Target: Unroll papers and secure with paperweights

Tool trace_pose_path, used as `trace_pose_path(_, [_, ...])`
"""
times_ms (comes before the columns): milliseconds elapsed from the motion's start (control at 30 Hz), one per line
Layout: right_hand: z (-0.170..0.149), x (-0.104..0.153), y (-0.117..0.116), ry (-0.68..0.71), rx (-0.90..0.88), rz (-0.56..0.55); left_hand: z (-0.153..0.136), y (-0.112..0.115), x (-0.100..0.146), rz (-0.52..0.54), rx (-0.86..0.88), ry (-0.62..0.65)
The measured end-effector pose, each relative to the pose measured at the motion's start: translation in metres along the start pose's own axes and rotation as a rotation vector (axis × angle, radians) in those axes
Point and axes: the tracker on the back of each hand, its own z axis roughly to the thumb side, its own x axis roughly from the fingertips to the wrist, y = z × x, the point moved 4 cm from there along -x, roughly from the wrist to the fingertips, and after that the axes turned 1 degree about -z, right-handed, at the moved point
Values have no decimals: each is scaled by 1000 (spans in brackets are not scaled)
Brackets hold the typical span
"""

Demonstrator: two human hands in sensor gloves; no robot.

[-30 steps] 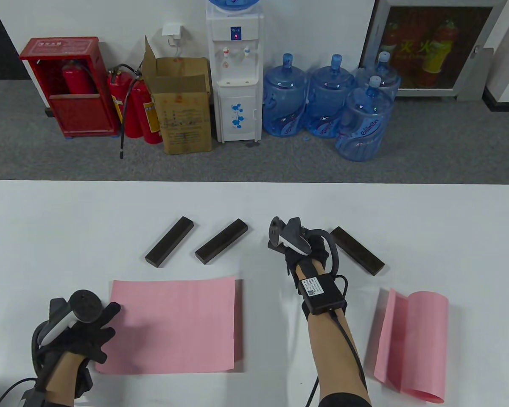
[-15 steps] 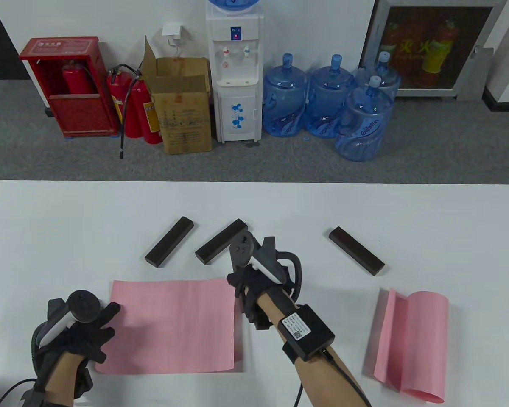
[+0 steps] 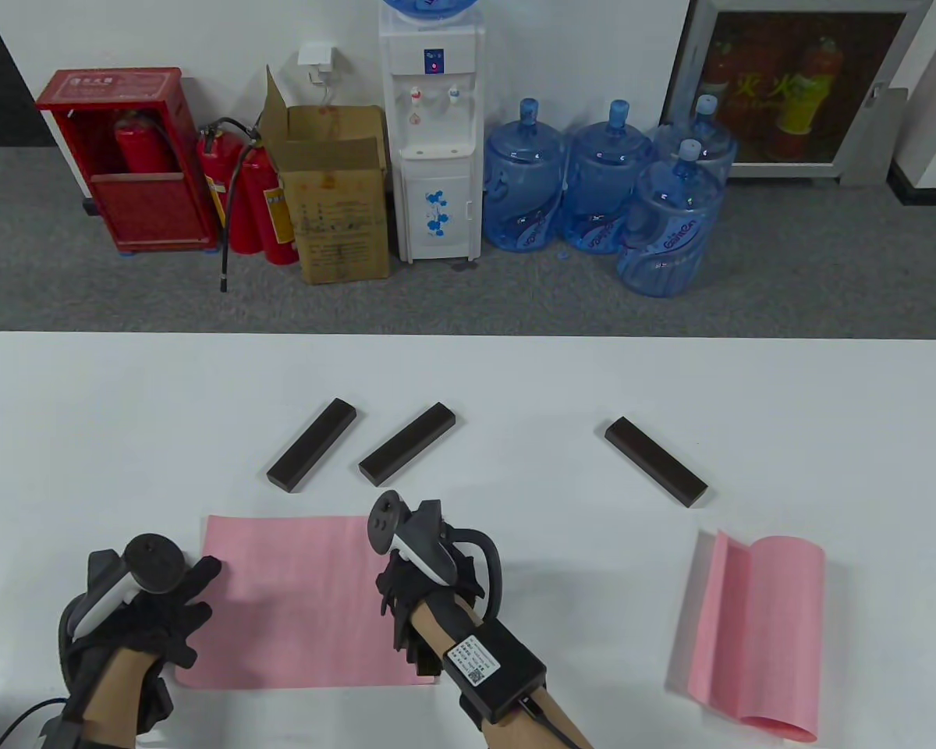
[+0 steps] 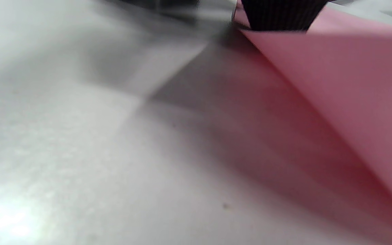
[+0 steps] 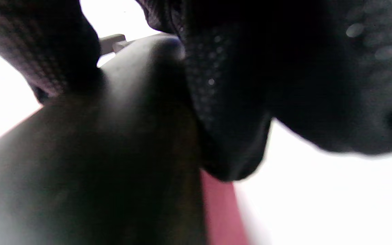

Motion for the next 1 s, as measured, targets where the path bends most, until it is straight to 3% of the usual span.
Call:
trace_pose_path(367, [7,0,-5,-7,114,-21,0,0,0,-1,3,0])
trace_pose_path(500, [-1,2,-1,-12,119,19,0,0,0,-2,3,1])
trace_pose_path(800, [-76,14,47,24,49,-141,0,0,0,-2,5,1])
trace_pose_path(1000, [-128,27,36,104,60,-250,0,0,0,-3,5,0])
